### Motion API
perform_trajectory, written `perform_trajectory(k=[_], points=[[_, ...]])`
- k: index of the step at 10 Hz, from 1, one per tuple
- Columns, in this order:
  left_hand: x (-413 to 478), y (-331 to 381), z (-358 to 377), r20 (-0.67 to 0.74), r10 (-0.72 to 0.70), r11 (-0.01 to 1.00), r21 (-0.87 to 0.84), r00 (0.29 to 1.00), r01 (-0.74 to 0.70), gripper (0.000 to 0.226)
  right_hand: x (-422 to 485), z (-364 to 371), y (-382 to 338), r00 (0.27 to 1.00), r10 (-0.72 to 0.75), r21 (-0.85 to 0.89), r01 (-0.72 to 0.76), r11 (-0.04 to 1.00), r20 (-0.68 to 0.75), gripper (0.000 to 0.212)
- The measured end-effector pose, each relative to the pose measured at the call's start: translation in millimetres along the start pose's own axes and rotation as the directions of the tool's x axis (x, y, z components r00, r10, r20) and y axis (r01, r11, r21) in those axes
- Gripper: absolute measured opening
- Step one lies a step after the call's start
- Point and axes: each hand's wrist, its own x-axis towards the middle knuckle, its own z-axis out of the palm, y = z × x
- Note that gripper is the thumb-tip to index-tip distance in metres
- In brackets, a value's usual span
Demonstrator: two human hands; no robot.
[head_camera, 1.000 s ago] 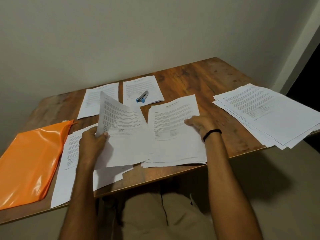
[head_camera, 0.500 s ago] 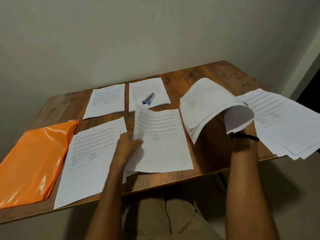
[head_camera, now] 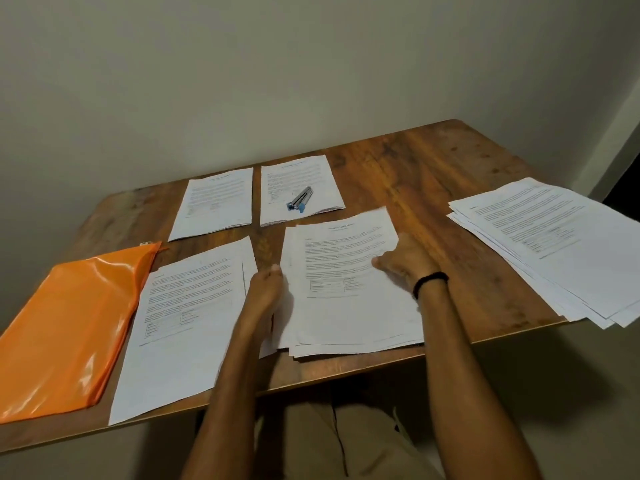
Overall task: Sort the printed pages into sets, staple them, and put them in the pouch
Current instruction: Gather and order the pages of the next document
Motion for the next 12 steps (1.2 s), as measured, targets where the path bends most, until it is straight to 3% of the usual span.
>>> perform_trajectory(k=[1,2,4,5,6,7,8,9,10,11,12], points=[[-1,1,1,0.033,0.031,0.999,0.036,0.999,-0.033,0.038,15,7,10,0.997,-0.043,-0.230,0.028,0.973,-0.058,0.029],[-5,-8,4,0.101,0.105,0.988,0.103,0.989,-0.115,0.020,16,16,11,0.992,-0.053,-0.354,0.009,0.935,-0.115,0.026],[-14,-6,16,0.138,0.244,0.952,0.154,0.960,-0.264,0.019,13,36,11,0.957,0.001,-0.549,-0.167,0.819,-0.290,0.058],[-22,-3,17,0.197,0.285,0.936,0.155,0.938,-0.317,0.029,7,36,7,0.918,0.005,-0.636,-0.279,0.719,-0.397,0.066],[-26,2,11,0.260,0.229,0.931,0.222,0.938,-0.289,0.027,6,31,6,0.886,0.019,-0.623,-0.341,0.704,-0.463,0.058],[-24,2,-2,0.157,0.230,0.871,0.407,0.960,-0.275,0.022,2,30,1,0.870,-0.007,-0.619,-0.345,0.706,-0.492,0.050],[-21,-5,-30,0.001,0.263,0.866,0.441,0.965,-0.237,0.026,-9,44,-8,0.889,-0.116,-0.606,-0.202,0.770,-0.444,0.048],[-18,-15,-66,-0.144,0.252,0.872,0.464,0.957,-0.160,0.041,-28,87,-22,0.956,-0.187,-0.435,0.074,0.897,-0.224,0.028],[-11,-30,-95,-0.174,0.220,0.831,0.549,0.960,-0.091,0.048,-45,149,-30,0.974,-0.196,-0.302,0.221,0.927,0.109,0.024],[-9,-39,-106,-0.109,0.203,0.803,0.588,0.973,-0.101,0.055,-52,203,-34,0.944,-0.155,-0.272,0.236,0.933,0.291,0.030],[-9,-43,-111,-0.100,0.213,0.802,0.586,0.972,-0.115,0.057,-61,228,-39,0.957,-0.105,-0.350,0.199,0.915,0.269,0.020]])
